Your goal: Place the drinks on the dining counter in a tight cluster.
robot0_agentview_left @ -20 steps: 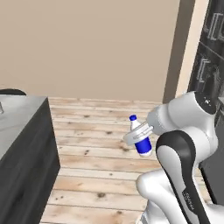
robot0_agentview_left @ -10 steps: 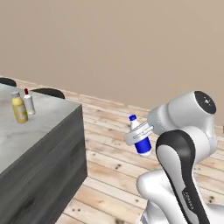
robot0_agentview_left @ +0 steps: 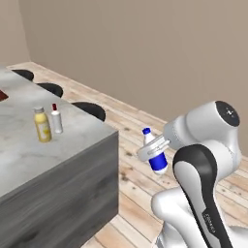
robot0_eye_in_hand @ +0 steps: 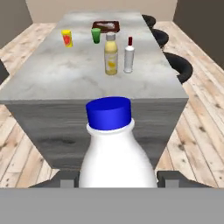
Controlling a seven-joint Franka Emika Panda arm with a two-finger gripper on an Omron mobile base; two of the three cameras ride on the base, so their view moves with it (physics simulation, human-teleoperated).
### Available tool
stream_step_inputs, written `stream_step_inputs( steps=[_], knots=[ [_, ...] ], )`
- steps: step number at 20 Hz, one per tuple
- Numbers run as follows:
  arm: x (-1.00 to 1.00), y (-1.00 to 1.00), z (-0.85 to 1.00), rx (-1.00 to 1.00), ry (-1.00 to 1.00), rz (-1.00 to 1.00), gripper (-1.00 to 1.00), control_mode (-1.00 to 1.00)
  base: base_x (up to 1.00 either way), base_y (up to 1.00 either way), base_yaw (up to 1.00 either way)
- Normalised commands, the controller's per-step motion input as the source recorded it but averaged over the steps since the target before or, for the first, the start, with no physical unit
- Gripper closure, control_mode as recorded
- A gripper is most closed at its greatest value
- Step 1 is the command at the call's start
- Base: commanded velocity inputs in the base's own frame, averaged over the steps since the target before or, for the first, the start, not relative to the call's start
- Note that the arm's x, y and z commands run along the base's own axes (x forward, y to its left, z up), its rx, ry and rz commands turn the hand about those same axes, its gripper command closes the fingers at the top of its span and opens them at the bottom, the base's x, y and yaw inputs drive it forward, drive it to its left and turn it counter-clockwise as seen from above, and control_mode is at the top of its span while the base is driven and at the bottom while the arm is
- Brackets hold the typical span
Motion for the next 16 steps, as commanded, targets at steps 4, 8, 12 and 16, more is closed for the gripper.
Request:
stream_step_inputs(
  steps=[4,8,12,16],
  knots=[
    [0.00,0.00,0.00,0.00,0.00,0.00,1.00,1.00,1.00,-0.29,0.55],
    [0.00,0.00,0.00,0.00,0.00,0.00,1.00,1.00,1.00,-0.21,0.55],
    [0.00,0.00,0.00,0.00,0.00,0.00,1.00,1.00,1.00,-0.52,0.33],
    [0.00,0.00,0.00,0.00,0.00,0.00,1.00,1.00,1.00,-0.63,0.02]
  ],
)
